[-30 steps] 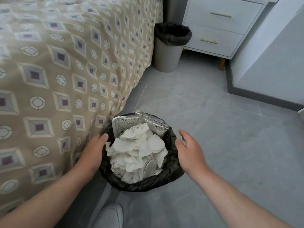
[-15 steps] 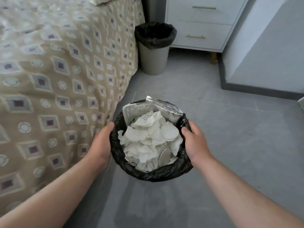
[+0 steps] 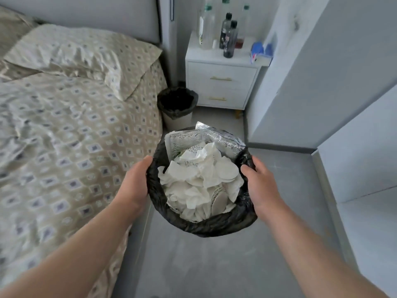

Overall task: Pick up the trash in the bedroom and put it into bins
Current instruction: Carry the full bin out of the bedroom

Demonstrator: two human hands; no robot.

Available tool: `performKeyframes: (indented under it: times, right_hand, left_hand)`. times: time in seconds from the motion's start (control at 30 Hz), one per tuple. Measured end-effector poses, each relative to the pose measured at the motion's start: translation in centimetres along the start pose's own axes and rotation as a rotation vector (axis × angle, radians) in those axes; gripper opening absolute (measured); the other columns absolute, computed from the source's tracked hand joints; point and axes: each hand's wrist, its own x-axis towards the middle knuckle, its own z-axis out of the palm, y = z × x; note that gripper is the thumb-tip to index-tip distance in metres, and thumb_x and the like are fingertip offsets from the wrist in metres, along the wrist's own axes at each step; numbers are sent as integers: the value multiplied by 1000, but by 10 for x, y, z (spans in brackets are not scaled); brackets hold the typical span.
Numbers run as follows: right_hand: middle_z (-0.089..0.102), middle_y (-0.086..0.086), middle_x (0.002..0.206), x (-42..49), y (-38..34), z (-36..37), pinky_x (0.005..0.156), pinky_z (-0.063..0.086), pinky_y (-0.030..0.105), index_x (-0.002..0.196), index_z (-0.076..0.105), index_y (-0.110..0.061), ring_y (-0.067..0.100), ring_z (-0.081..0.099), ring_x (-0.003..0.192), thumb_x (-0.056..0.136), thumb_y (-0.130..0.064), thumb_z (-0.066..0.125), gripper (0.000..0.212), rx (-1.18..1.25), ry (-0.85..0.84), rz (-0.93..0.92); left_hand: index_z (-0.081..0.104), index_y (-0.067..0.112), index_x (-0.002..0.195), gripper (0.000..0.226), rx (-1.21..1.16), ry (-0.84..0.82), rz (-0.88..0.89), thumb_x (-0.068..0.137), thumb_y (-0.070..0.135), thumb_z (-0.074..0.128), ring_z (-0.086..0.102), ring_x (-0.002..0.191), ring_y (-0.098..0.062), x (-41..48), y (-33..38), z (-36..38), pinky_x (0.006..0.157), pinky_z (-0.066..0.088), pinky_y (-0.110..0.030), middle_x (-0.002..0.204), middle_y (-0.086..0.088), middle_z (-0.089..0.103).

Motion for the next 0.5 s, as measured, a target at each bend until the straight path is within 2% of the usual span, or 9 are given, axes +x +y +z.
performKeyframes:
  times: [0.1,0.17,0.3,0.4,0.5]
  right_hand:
    - [70,4,97,-35,-74,-28,86,50,37,91,67,-30,27,64,95,85,-17,53,20,-24,-10,2]
    - [71,2,96,-58,-116,-47,89,50,40,95,67,-28,25,65,95,84,-19,53,20,-28,-5,-3]
    - [72,7,95,-104,-184,-78,88,51,45,96,67,-25,32,65,96,78,-23,52,24,-32,29,-20]
    - [71,9,97,-140,-219,-95,89,51,47,95,67,-26,32,65,97,80,-21,53,21,10,97,-30]
    - [69,15,100,-173,-241,-110,93,50,54,93,65,-23,37,64,99,77,-24,54,20,48,129,-23]
  left_hand:
    - [72,12,93,37,47,-41,-14,89,34,43,69,94,-28,-49,73,3,95,48,-50,97,-9,74]
    - [73,11,87,37,42,-66,-7,87,33,43,68,93,-30,-78,115,6,93,48,-48,94,-9,74]
    - [71,16,67,36,13,-124,54,88,28,45,68,74,-19,-136,187,16,74,52,-34,73,-1,73]
    - [68,8,74,39,-21,-173,95,95,23,38,67,72,-19,-169,227,21,62,54,-27,71,0,72]
    - [63,10,80,41,-70,-240,111,100,25,31,68,57,-8,-199,258,29,47,50,-17,62,5,72]
